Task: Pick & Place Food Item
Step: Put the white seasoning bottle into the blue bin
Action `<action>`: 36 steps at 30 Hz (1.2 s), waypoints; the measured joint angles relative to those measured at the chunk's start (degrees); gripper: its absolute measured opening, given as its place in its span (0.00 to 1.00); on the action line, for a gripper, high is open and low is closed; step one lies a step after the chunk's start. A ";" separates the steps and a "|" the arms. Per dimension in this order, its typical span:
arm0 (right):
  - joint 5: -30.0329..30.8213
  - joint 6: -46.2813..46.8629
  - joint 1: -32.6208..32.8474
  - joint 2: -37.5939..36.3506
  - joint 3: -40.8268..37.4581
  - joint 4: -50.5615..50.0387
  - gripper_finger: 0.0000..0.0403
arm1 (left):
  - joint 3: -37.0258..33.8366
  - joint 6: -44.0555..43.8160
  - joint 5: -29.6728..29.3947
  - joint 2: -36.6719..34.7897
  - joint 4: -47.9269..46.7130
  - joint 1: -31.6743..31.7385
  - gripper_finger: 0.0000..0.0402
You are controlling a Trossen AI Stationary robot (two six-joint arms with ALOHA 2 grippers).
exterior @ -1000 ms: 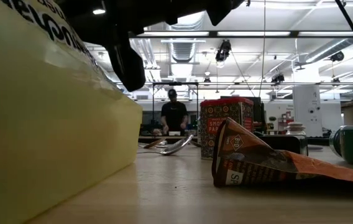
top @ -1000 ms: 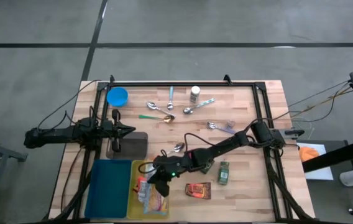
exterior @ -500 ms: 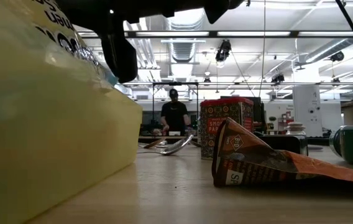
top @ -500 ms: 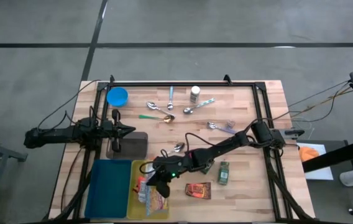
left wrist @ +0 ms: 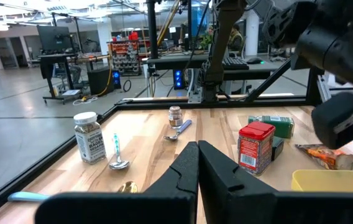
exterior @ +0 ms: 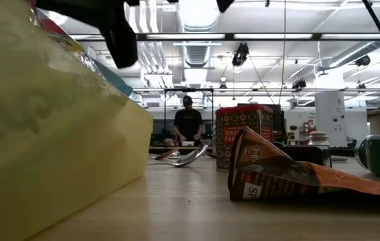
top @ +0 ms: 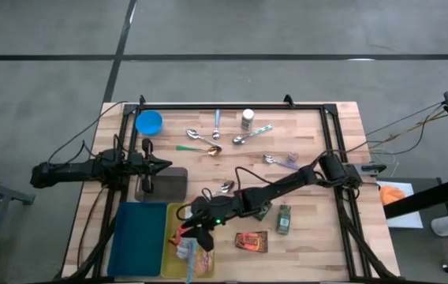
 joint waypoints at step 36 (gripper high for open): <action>34.26 -26.03 12.41 -23.71 -21.43 -9.47 0.41 | 0.02 -0.01 -0.02 0.00 -0.02 0.01 0.03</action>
